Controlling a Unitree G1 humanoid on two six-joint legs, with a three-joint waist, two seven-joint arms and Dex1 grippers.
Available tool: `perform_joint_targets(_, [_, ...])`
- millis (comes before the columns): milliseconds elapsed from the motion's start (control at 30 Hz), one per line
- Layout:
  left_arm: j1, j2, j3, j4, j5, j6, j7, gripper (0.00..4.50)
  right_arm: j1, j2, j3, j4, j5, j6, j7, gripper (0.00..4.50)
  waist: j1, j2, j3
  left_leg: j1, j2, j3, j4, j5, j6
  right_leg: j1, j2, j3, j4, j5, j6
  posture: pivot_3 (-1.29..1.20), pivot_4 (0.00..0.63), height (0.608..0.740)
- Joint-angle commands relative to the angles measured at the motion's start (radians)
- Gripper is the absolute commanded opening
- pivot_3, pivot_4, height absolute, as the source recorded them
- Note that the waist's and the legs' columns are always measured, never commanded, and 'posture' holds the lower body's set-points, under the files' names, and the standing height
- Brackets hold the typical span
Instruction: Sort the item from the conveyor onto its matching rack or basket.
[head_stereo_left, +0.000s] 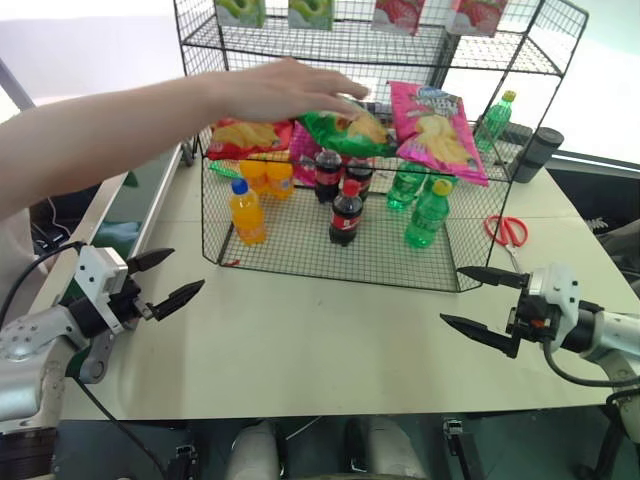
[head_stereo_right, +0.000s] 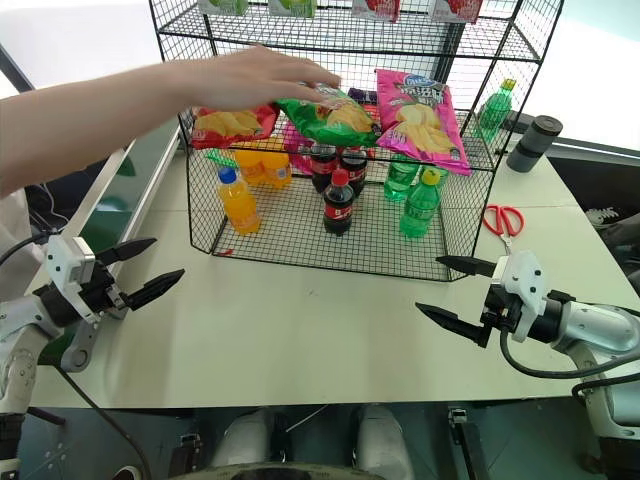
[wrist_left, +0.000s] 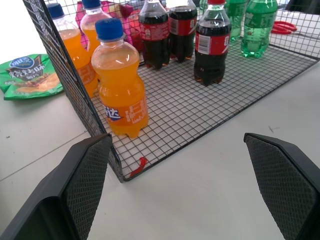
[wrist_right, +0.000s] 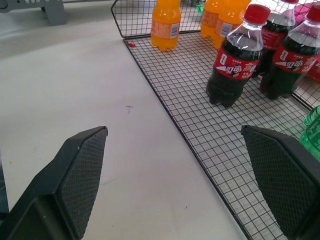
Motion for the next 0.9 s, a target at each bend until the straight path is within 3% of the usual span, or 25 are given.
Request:
perform_joint_targets(33, [-0.013,0.008,0.012,-0.012,-0.006,-0.018,-0.002,4.5,-0.016,0.003,0.0,0.001,0.0,-0.018,0.0,4.46,-0.001,0.0,0.0,0.0,0.0,0.0,0.0,0.0,0.0,0.0,0.0,0.0,0.0,0.0,0.0,0.0,0.15,0.726])
perform_joint_targets(900, [0.02,-0.013,0.014,-0.032,-0.013,-0.035,0.005,4.5,-0.061,-0.011,0.025,0.037,-0.022,-0.035,0.033,4.46,0.0,0.0,0.0,0.0,0.0,0.0,0.0,0.0,0.0,0.0,0.0,0.0,0.0,0.0,0.0,0.0,0.15,0.726])
